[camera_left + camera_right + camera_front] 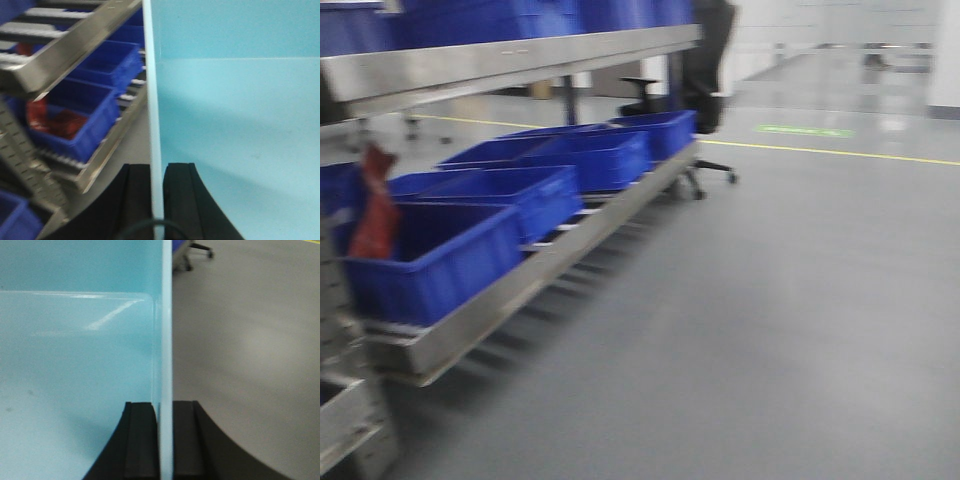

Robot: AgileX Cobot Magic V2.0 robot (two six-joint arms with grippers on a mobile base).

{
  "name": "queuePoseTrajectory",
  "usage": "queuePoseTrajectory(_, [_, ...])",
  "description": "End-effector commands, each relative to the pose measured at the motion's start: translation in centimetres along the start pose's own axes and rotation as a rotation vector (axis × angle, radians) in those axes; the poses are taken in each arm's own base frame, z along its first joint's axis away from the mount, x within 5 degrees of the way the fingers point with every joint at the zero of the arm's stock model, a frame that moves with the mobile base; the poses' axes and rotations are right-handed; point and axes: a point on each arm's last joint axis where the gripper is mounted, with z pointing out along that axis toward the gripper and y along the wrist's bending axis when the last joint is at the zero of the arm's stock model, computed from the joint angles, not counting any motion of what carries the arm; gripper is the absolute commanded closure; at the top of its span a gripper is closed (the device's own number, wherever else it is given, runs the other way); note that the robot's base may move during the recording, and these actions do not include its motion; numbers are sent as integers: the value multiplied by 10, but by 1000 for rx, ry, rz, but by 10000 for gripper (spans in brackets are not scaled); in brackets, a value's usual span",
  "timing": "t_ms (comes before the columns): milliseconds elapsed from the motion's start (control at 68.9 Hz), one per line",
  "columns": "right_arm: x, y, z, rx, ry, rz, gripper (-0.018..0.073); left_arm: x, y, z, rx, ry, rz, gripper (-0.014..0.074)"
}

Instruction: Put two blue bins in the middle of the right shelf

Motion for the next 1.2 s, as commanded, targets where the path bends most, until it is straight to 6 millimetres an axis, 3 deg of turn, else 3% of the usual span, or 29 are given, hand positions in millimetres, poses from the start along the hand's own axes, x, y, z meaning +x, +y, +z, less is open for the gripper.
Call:
queuePoseTrajectory(0, [-7,-5,-5,22,-60,-27,721,-6,4,-6,-9,-50,7,707])
queuePoseTrajectory(1190, [-7,-5,-5,22,-60,-27,721,-6,4,-6,-9,-50,7,707])
